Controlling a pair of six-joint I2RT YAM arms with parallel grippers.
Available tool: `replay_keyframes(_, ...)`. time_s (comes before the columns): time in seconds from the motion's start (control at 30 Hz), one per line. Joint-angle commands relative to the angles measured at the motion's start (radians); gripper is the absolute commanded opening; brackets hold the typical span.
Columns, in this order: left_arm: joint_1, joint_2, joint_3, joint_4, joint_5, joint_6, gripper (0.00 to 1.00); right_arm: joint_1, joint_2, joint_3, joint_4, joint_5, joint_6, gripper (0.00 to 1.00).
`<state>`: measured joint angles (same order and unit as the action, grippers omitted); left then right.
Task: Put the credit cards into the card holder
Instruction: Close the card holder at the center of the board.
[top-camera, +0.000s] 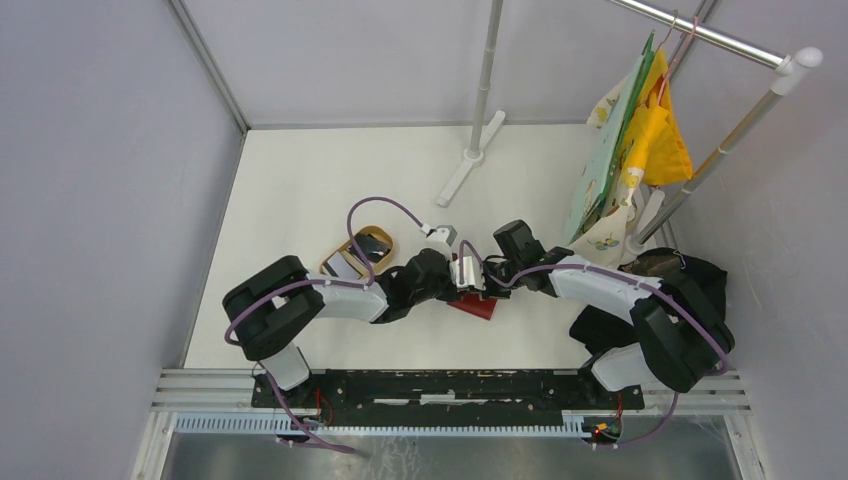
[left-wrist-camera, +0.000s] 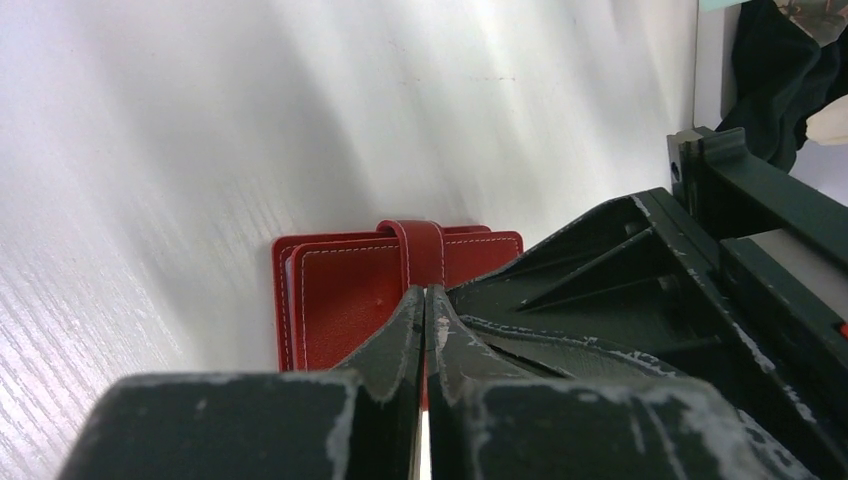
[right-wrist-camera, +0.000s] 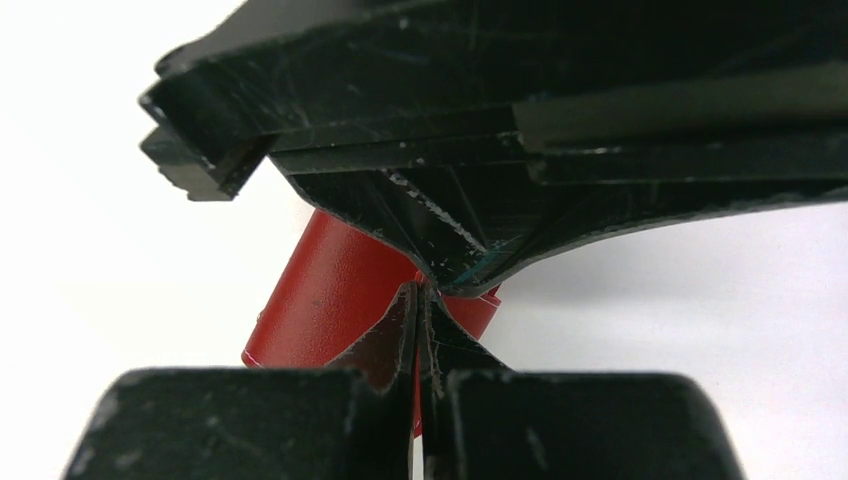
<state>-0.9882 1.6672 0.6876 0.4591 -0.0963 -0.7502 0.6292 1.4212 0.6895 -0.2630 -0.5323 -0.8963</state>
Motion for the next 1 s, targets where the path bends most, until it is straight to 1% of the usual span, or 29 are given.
replay_keyframes(0.0,-0.001,0.015,0.032,0.042,0.017,0.018,0.05,0.020,0.029,-0.048,-0.077,0.050,-0.003,0.00)
replay_keyframes(0.27,-0.001,0.034,0.019,0.073,0.051,0.000,0.03,0.033,0.022,-0.063,-0.080,0.079,-0.012,0.00)
replay_keyframes(0.97,-0.003,0.044,0.002,0.065,0.092,0.009,0.02,0.061,0.033,-0.093,-0.115,0.123,-0.019,0.00)
